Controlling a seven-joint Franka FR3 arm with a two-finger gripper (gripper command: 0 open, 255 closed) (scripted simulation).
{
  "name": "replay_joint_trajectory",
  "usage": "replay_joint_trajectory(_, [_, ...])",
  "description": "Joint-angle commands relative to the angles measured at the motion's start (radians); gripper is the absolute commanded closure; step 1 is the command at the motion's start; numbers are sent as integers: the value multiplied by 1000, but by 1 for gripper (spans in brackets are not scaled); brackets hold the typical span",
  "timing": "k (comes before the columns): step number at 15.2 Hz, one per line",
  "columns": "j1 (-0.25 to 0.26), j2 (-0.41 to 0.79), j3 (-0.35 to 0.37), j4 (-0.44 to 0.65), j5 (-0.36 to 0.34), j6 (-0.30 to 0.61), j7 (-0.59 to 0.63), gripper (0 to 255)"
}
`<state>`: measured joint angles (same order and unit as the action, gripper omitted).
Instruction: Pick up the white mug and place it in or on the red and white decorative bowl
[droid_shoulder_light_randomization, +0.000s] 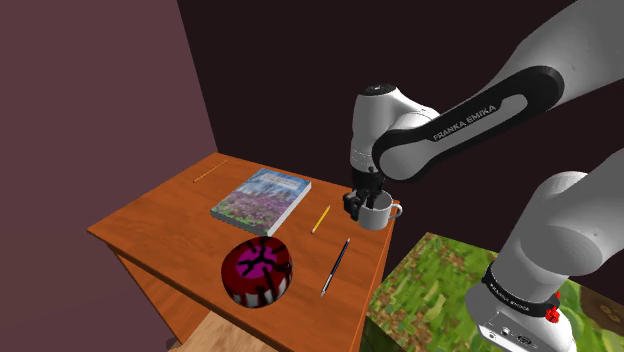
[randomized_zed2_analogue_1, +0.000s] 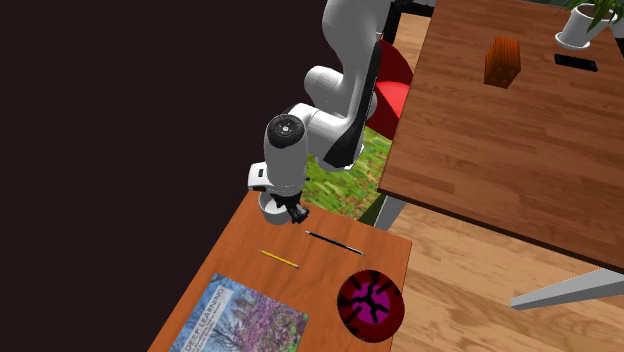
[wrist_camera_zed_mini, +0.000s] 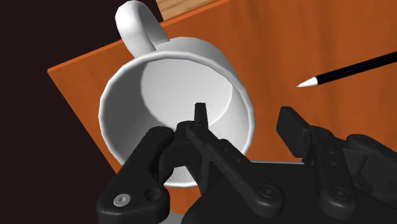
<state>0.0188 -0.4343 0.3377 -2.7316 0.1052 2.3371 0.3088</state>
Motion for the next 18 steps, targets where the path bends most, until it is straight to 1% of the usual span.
replay_joint_trajectory(1, [0,0,0,0,0,0,0,255])
replay_joint_trajectory(9, [0,0,0,0,0,0,0,255])
replay_joint_trajectory(18, [8,-84,-24,68,5,-151,-16,255])
